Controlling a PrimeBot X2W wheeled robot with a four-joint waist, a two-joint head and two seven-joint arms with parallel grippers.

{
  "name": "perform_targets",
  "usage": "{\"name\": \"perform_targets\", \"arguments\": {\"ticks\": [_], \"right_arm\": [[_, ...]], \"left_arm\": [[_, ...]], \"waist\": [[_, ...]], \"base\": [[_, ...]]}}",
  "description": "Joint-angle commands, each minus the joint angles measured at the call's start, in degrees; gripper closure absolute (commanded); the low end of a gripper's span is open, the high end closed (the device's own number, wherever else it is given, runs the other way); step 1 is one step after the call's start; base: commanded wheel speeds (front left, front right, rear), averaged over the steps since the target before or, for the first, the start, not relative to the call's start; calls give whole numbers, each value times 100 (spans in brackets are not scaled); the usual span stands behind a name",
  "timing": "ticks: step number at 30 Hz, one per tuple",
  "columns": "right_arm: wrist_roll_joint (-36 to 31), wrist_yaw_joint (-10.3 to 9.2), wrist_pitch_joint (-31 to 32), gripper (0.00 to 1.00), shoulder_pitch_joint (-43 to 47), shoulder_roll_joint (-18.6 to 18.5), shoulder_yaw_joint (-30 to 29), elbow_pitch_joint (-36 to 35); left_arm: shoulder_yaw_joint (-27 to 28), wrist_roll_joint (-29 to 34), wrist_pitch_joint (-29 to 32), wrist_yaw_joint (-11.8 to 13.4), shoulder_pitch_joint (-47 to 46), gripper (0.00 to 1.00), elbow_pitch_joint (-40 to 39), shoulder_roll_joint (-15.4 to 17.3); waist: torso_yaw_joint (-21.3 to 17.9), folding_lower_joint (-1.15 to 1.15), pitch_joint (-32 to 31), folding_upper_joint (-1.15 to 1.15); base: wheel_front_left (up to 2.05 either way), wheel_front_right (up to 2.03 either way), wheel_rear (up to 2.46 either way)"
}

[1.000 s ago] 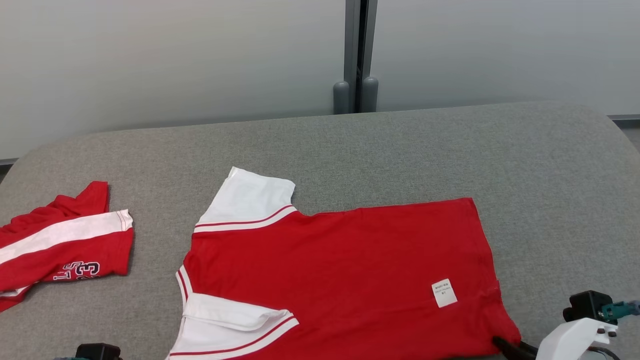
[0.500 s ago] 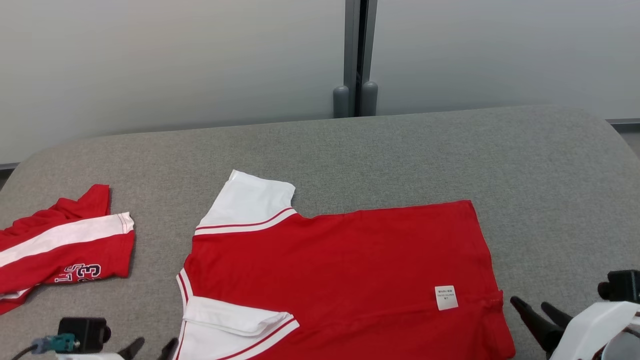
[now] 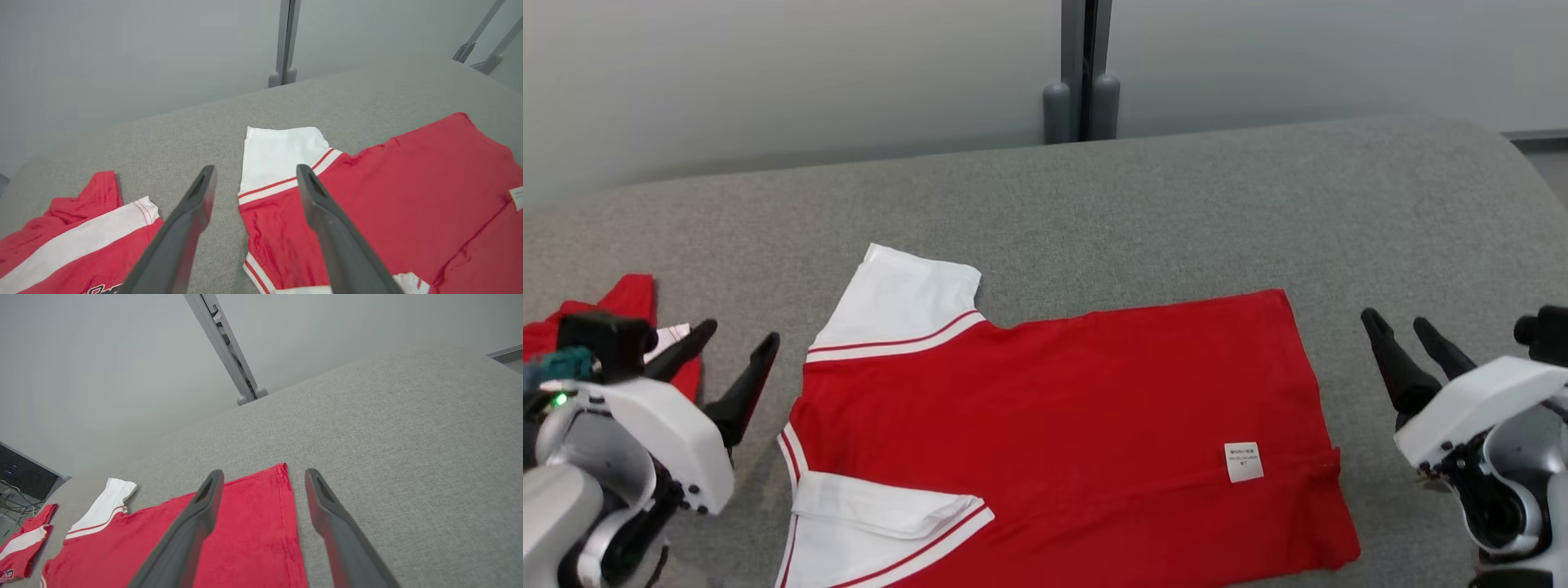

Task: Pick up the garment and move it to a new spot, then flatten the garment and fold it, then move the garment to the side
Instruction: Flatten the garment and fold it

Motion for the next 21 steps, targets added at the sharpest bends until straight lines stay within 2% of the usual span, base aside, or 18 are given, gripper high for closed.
{"name": "perform_targets", "arguments": {"ticks": [1, 4, 7, 12, 13, 17, 21], "right_arm": [[-70, 3, -149, 0, -314, -28, 23, 278], [-116, 3, -302, 0, -874, -26, 149, 754], [-230, 3, -394, 0, -1367, -28, 231, 1290], [-264, 3, -459, 0, -2146, -29, 481, 2108], [-264, 3, -459, 0, -2146, -29, 481, 2108], [-192, 3, -456, 0, -2640, -28, 744, 2641], [-31, 3, -389, 0, -3129, -28, 1142, 3160]], "left_arm": [[-37, 60, 163, -270, -356, 0, 203, -51], [-109, 200, 468, -684, -928, 0, 569, -44], [-133, 189, 732, -1084, -1437, 0, 936, -168], [-199, 308, 1100, -1652, -2229, 0, 1600, -254], [-199, 308, 1100, -1652, -2229, 0, 1600, -254], [-355, 407, 1384, -1939, -2719, 0, 2055, -295], [-514, 15, 1749, -2070, -3135, 0, 2328, -291]], "waist": [[-97, 0, 355, 0], [-184, 0, 714, 0], [-242, 0, 1031, 0], [-325, 0, 1494, 0], [-325, 0, 1494, 0], [-401, 0, 1782, 0], [-543, 0, 2008, 0]], "base": [[0, 0, 0], [0, 0, 0], [0, 0, 0], [0, 0, 0], [0, 0, 0], [0, 0, 0], [0, 0, 0]]}}
